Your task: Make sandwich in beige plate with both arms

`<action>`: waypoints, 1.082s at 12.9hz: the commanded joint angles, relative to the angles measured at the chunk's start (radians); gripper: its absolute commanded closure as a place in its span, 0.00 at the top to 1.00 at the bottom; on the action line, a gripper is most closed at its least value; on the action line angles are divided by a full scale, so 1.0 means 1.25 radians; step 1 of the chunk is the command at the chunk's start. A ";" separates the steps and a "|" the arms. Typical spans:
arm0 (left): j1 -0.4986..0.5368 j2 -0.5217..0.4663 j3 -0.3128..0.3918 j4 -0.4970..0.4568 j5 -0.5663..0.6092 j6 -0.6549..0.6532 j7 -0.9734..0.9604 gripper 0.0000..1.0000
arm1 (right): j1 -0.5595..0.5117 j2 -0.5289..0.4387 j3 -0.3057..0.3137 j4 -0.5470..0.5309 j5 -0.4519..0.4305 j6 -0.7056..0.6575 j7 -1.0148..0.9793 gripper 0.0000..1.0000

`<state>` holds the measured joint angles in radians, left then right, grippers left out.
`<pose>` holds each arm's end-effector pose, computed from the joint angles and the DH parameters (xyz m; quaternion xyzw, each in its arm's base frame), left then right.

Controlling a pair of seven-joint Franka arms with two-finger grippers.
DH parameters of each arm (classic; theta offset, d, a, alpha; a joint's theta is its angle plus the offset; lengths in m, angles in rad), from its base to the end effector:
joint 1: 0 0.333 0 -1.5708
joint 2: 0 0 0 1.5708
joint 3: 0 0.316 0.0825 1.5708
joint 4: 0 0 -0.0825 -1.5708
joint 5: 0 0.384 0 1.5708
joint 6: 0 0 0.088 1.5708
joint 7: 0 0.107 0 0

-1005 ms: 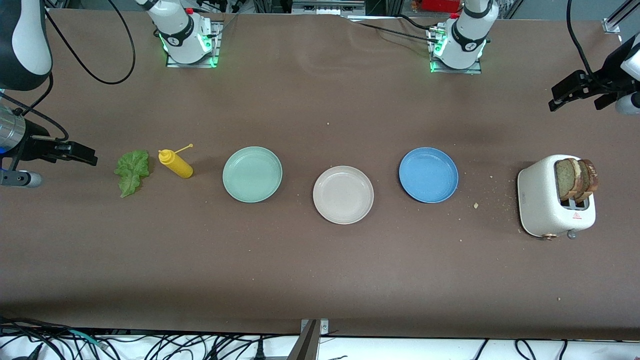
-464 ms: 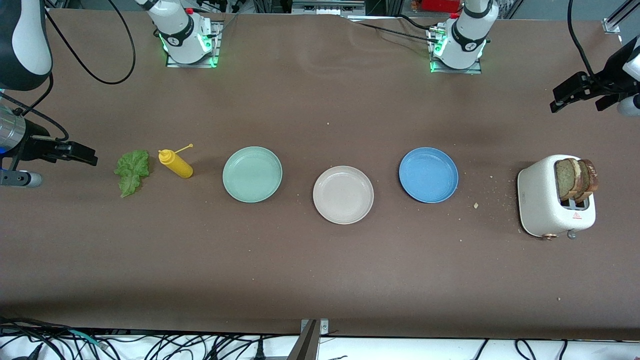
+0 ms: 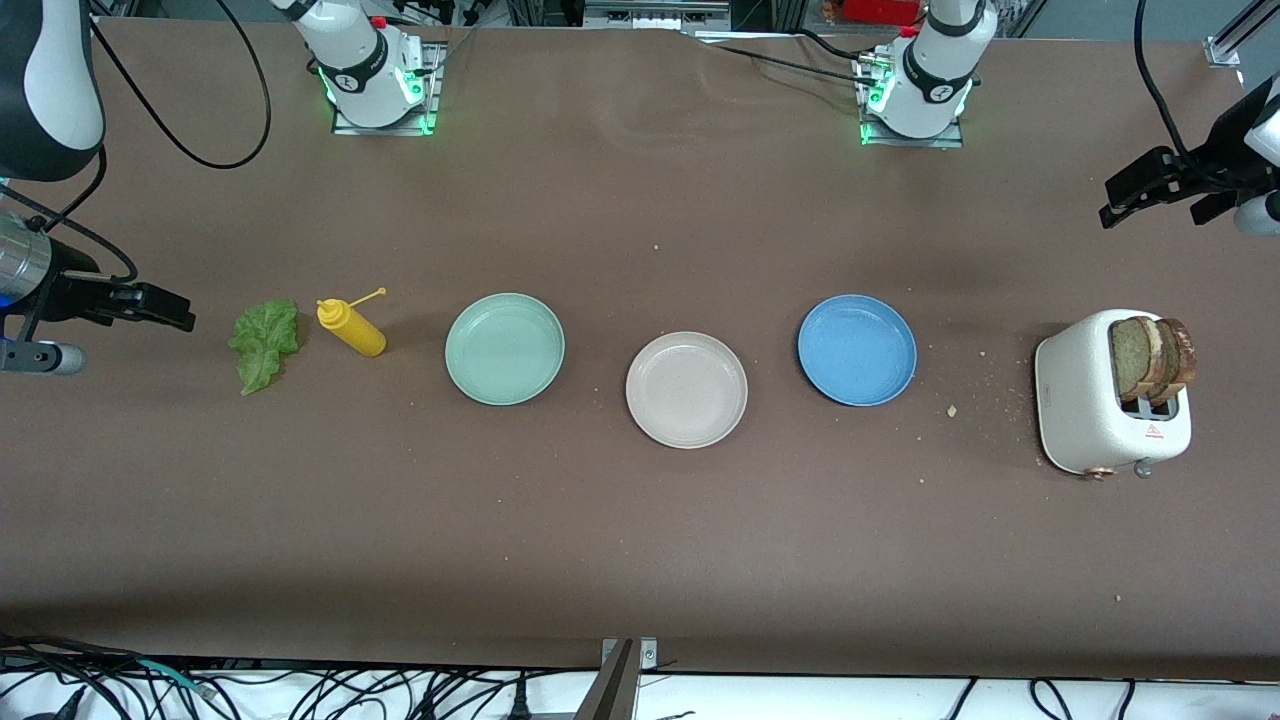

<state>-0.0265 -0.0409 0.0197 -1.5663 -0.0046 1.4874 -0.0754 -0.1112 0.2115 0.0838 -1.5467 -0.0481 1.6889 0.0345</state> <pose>0.5332 -0.0039 0.6417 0.9992 0.0341 -0.0191 0.0019 0.6194 -0.0261 0.5218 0.9989 -0.0279 -0.0342 0.0151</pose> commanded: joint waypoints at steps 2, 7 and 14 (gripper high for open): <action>0.003 0.009 -0.001 0.020 0.001 -0.002 0.011 1.00 | -0.001 -0.018 0.002 -0.018 0.003 0.005 0.007 1.00; 0.003 0.011 -0.001 0.020 0.002 -0.001 0.011 1.00 | -0.003 -0.018 0.000 -0.020 0.004 0.004 0.004 1.00; 0.006 0.018 0.000 0.022 -0.004 -0.006 0.011 1.00 | -0.008 -0.017 -0.001 -0.020 0.005 0.004 -0.006 1.00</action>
<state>-0.0263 -0.0326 0.0197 -1.5663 -0.0046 1.4890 -0.0754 -0.1141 0.2115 0.0817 -1.5467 -0.0481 1.6889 0.0345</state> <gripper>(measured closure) 0.000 0.000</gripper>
